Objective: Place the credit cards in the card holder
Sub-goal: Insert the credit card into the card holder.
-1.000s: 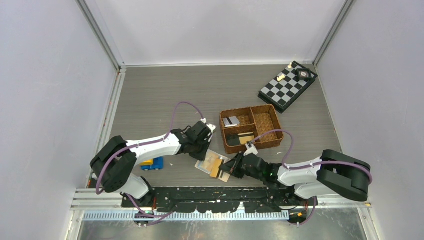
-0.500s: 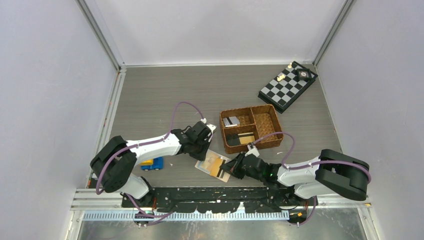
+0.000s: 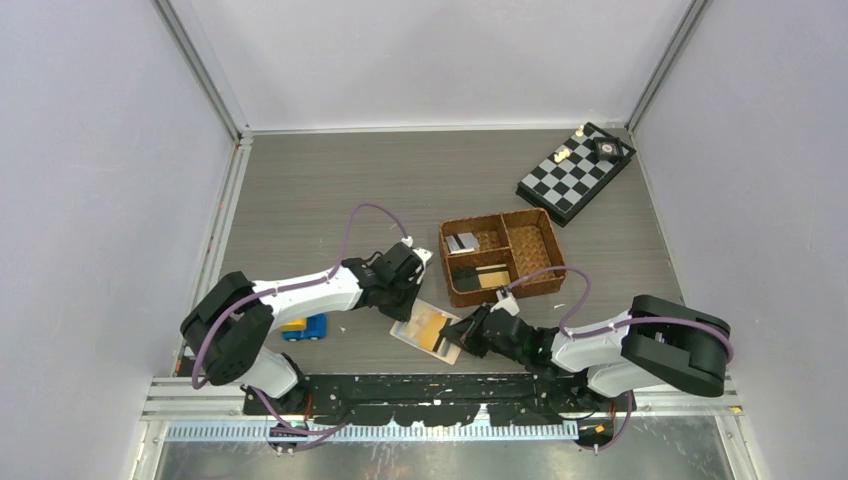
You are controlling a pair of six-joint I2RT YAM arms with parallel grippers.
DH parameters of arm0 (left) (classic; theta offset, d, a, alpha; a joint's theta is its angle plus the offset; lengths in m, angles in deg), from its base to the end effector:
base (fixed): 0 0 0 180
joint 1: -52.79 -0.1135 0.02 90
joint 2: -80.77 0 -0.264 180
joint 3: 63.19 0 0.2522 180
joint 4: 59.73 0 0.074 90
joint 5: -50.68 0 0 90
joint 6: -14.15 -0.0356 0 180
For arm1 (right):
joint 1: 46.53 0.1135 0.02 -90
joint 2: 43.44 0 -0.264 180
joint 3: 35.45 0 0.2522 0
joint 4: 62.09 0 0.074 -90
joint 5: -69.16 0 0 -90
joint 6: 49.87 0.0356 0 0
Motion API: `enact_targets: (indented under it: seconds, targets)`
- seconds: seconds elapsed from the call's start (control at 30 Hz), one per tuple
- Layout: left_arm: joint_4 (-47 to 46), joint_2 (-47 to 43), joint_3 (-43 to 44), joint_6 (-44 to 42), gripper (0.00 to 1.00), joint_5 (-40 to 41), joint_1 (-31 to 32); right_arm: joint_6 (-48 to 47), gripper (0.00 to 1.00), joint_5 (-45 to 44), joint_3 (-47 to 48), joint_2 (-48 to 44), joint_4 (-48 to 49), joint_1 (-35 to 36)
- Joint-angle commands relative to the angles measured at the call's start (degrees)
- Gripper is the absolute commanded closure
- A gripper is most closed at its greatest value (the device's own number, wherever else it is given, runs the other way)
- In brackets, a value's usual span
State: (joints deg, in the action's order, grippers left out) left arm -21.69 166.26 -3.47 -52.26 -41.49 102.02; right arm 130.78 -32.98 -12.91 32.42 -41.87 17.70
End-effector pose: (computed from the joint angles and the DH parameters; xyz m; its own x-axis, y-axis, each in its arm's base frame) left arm 0.1784 -0.2089 0.1687 -0.8442 0.3667 -0.3909 0.4690 0.8584 -0.2078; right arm 0.0925 0.1744 0.1078 -0.8011 0.5892 -0.1053 0.2465 0.4851 0.8390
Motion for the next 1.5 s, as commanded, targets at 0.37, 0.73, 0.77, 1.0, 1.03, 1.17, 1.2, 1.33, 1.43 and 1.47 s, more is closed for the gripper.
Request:
enact_targets:
  seconds: [0.37,0.73,0.77,1.0,1.03,1.17,1.2,1.33,1.43,1.47]
  targets:
    - [0.25,2.9,-1.39,-0.83,0.88,4.47,-0.1,1.02,1.0,-4.43,-0.69,3.81,-1.86,-0.35]
    - [0.34,2.93,-1.39,-0.92,0.89,4.48,-0.1,-0.6,1.0,-5.97,0.44,1.75,-6.26,-0.36]
    - [0.26,2.91,-1.39,-0.85,0.89,4.46,-0.1,-0.68,1.0,-5.96,0.45,1.63,-6.29,-0.41]
    - [0.29,2.88,-1.39,-0.92,0.89,4.48,-0.1,-1.63,1.0,-6.36,1.07,0.6,-8.29,-0.34]
    - [0.25,2.86,-1.39,-0.92,0.89,4.52,-0.1,-1.76,1.0,-6.46,1.27,0.28,-8.84,-0.35]
    - [0.28,2.82,-1.39,-0.92,0.89,4.52,-0.1,-2.83,1.0,-6.91,2.04,-1.14,-11.47,-0.36]
    - [0.25,2.87,-1.32,-0.92,0.89,4.47,-0.15,-3.11,1.0,-6.93,2.36,-1.49,-12.12,-0.37]
    - [0.28,2.94,-1.28,-0.92,0.89,4.56,-0.07,-3.72,0.99,-7.02,2.74,-1.85,-12.97,-0.39]
    - [0.3,3.0,-1.31,-0.92,0.89,4.6,-0.1,-3.88,1.0,-7.02,2.83,-1.7,-12.89,-0.4]
    - [0.26,2.94,-1.35,-0.92,0.89,4.55,-0.1,-3.9,1.0,-7.06,2.75,-1.68,-12.81,-0.37]
